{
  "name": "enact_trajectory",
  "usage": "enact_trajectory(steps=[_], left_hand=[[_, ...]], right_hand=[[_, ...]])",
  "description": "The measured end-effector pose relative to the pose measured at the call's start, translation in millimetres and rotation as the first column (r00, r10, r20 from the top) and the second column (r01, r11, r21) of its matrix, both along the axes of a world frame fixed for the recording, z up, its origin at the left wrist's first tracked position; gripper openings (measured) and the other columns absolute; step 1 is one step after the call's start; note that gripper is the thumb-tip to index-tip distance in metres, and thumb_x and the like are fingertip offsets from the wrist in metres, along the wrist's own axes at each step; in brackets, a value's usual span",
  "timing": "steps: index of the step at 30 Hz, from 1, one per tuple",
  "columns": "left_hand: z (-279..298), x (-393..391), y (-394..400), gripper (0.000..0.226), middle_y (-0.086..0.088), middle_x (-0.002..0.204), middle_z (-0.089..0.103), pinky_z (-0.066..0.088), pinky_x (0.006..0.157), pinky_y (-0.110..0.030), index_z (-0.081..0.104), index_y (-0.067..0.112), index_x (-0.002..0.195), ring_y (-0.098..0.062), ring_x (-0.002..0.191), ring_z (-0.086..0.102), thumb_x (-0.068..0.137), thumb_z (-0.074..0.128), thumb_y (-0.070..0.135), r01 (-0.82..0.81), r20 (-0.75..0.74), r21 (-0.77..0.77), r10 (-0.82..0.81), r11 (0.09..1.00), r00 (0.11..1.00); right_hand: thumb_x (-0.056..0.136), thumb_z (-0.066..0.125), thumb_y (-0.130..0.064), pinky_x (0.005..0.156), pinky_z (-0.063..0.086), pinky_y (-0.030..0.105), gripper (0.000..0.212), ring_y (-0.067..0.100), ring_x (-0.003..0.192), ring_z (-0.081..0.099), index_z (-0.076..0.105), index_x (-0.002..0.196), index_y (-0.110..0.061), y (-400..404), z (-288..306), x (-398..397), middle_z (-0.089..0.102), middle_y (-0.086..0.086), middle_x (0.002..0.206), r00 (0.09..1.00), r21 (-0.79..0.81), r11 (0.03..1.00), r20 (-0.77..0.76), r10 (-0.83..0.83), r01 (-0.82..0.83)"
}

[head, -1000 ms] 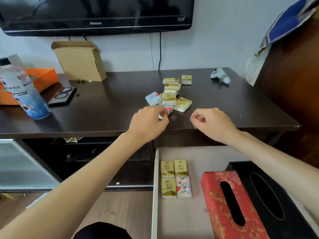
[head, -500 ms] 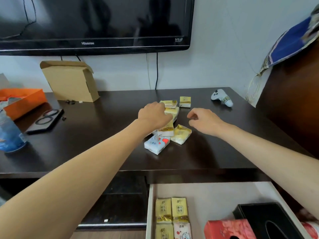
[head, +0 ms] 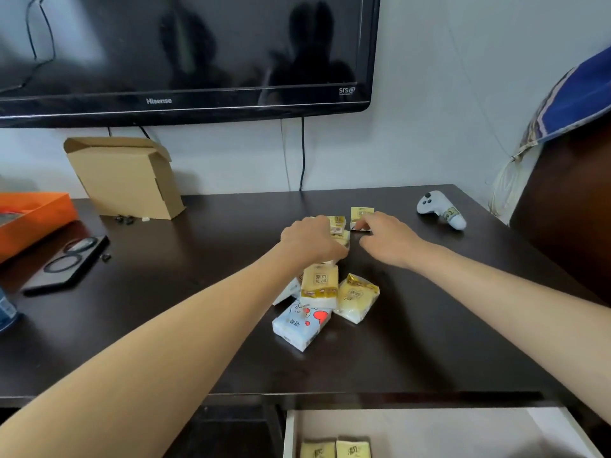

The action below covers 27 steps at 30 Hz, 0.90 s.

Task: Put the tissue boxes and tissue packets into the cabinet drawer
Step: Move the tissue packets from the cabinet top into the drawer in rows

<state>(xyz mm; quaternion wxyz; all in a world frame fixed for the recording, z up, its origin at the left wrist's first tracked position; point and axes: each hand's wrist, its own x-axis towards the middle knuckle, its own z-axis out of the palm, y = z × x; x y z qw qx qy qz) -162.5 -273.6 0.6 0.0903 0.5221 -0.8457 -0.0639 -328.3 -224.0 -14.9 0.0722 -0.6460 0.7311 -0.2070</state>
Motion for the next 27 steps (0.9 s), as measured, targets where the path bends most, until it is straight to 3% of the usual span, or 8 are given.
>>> enact_trajectory(steps=[5,9,14,18,22,27], left_hand=[[25.4,25.9,4.9,0.050,-0.001,0.109,0.062,0.054,0.080,-0.038,0.055,0.021,0.119,-0.020,0.093,0.059,0.082,0.066,0.052,0.059,-0.135,-0.032,-0.063,0.998,0.989],[37.4,66.9,11.2,0.051,0.000,0.109,0.062,0.053,0.075,-0.034,0.054,0.021,0.120,-0.019,0.090,0.058,0.084,0.065,0.055,0.031,-0.157,-0.056,-0.040,0.998,0.987],[30.2,118.2,19.9,0.054,-0.005,0.118,0.062,0.042,0.070,-0.031,0.048,0.020,0.128,-0.020,0.089,0.053,0.086,0.060,0.051,-0.065,-0.128,-0.023,0.062,0.998,0.990],[19.7,138.0,30.0,0.055,-0.005,0.124,0.061,0.043,0.075,-0.031,0.045,0.020,0.132,-0.020,0.091,0.052,0.088,0.058,0.049,-0.093,-0.150,0.022,0.095,0.995,0.984],[12.8,141.6,39.5,0.054,-0.004,0.124,0.059,0.048,0.081,-0.034,0.044,0.019,0.134,-0.021,0.100,0.056,0.089,0.058,0.046,-0.089,-0.224,0.022,0.092,0.996,0.970],[1.0,132.6,53.5,0.059,-0.002,0.128,0.058,0.051,0.087,-0.036,0.041,0.021,0.137,-0.020,0.109,0.057,0.088,0.063,0.044,-0.076,-0.320,0.048,0.087,0.996,0.943]], right_hand=[[0.098,0.048,-0.012,0.096,0.044,0.037,0.038,0.026,0.127,0.053,0.056,0.135,-0.015,-24.4,9.7,5.5,0.056,0.007,0.141,1.000,-0.036,0.999,0.017,-0.012,0.012],[0.101,0.051,-0.014,0.108,0.041,0.040,0.045,0.028,0.137,0.047,0.049,0.146,-0.015,-45.9,11.3,16.4,0.050,0.009,0.151,0.999,-0.002,1.000,0.040,0.028,-0.028],[0.100,0.058,-0.039,0.112,0.038,0.047,0.068,0.036,0.144,0.039,0.031,0.158,-0.018,-70.0,1.0,42.7,0.038,0.012,0.161,0.994,0.143,0.988,-0.073,0.077,-0.066],[0.096,0.060,-0.048,0.100,0.047,0.048,0.064,0.037,0.131,0.048,0.044,0.148,-0.015,-83.0,-11.1,50.6,0.054,0.015,0.144,0.987,0.139,0.990,-0.159,0.006,0.016],[0.094,0.068,-0.038,0.093,0.049,0.044,0.049,0.031,0.117,0.055,0.053,0.135,-0.016,-79.0,-13.7,53.8,0.058,0.012,0.132,0.994,0.015,1.000,-0.113,-0.007,0.009],[0.103,0.050,-0.037,0.069,0.046,0.037,0.029,0.022,0.097,0.061,0.060,0.122,-0.017,-48.5,-1.5,51.5,0.066,0.004,0.118,0.998,-0.217,0.976,-0.060,-0.029,0.015]])
